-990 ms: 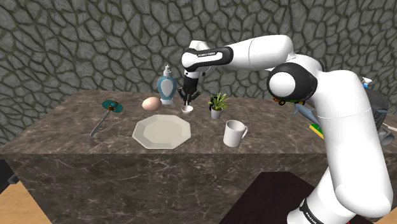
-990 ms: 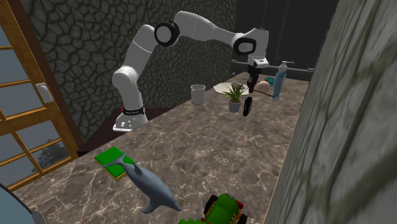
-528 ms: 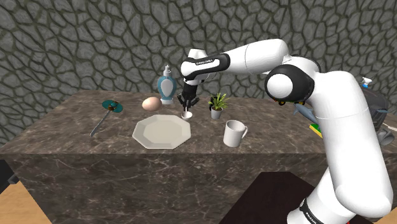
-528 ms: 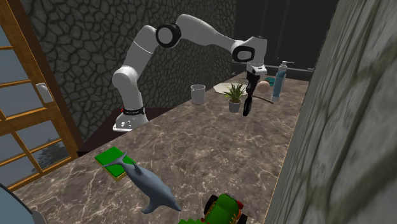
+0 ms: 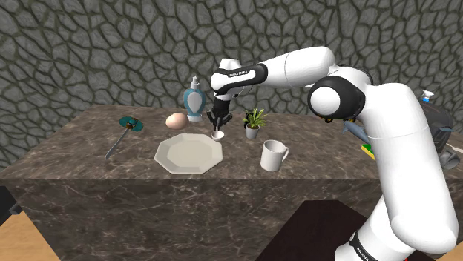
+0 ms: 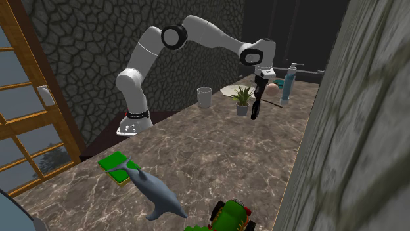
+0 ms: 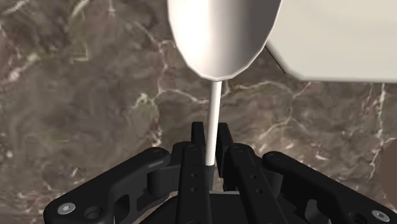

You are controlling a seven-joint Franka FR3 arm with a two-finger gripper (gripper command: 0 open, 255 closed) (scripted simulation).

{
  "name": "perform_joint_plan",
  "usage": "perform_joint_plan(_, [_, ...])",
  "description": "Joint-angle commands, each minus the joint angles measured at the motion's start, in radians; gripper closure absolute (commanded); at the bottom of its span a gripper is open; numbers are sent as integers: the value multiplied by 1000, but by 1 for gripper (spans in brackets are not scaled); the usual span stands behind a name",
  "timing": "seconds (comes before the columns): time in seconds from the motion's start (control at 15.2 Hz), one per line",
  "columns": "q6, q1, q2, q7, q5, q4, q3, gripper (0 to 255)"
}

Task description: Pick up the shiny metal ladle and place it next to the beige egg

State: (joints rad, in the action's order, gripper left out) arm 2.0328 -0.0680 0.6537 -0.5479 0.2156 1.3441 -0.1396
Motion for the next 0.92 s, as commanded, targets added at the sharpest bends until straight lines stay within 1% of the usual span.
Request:
perform_joint_plan(0.0, [0, 0, 0, 0, 0, 0, 0, 0])
perform_joint_plan(0.33, [0, 0, 0, 0, 0, 0, 0, 0])
perform_joint_plan(0.59, [-100, 7, -42, -7, -9, -57, -7, 0])
perform_joint_plan(0.86, [-100, 7, -42, -7, -9, -57, -7, 0])
